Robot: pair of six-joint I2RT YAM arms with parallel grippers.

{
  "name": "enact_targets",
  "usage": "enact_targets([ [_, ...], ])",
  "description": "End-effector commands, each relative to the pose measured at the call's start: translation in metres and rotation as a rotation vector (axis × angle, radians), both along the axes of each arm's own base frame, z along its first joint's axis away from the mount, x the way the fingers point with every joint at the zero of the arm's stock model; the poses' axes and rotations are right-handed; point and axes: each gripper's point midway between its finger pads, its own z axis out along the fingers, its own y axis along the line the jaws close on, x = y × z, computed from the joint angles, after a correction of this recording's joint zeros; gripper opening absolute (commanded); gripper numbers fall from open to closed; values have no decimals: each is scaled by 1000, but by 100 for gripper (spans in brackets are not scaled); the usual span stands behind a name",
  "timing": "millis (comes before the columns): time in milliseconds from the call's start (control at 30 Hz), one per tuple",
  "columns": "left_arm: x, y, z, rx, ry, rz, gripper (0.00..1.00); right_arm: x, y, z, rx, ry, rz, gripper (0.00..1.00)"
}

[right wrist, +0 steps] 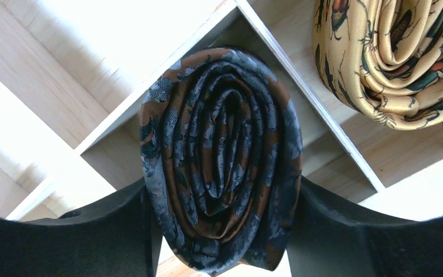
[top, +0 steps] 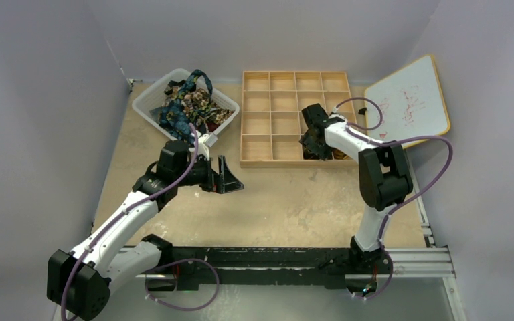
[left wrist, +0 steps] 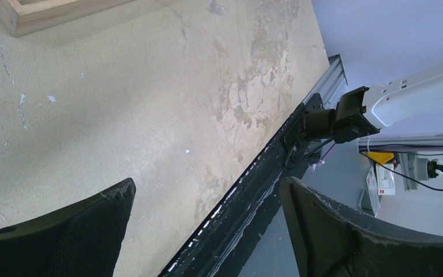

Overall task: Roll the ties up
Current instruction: Place the tie in the storage box.

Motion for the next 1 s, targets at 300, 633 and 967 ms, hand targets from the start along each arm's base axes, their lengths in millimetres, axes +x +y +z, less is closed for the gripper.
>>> enact_targets([
  [300,6,-4,21,-40,-64,-20,94,4,2,61,26,-98,20,75],
  [633,6,-4,20,-39,-58,-17,94,5,7,34,24,-44,54,54],
  [967,5,-5,17,-37,-47,-21,94,8,2,46,-9,-58,54,55],
])
